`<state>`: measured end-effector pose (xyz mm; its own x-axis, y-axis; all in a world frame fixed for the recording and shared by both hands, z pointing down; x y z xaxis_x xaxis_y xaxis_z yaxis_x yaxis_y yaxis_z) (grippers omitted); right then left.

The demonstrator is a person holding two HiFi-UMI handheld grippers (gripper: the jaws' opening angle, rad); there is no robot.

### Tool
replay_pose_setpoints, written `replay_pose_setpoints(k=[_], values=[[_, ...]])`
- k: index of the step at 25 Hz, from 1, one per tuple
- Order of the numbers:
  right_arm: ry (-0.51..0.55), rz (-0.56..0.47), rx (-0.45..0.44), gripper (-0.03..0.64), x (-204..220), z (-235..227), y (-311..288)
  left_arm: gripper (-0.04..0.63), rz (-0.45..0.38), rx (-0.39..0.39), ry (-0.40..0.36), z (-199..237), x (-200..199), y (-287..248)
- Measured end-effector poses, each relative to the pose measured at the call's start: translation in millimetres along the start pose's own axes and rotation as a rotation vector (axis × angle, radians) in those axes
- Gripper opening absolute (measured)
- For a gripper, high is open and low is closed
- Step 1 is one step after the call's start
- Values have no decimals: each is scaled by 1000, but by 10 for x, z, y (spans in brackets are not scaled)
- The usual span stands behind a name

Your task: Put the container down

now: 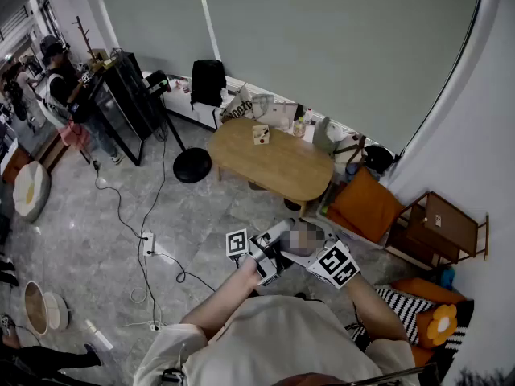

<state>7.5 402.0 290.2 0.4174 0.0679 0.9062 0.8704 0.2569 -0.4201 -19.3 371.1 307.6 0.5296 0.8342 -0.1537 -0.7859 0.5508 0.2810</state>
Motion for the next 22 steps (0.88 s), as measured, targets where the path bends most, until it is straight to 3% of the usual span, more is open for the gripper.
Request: replay_pose_setpoints(k=[22], values=[[-13, 3, 15, 399, -6, 9, -78, 279, 17, 1, 29, 22, -43, 52]])
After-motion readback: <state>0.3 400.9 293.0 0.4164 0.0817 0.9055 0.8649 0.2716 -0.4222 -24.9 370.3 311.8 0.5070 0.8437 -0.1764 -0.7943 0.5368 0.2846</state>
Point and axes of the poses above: the fingertips, and each gripper's own axes: y backward along the fingers, z to its left, x out of its underside, the point moved 3 cm from there along y, backward along the fingers, and after that the axes turned 10 degrees about -x, right-handed, at the moved point
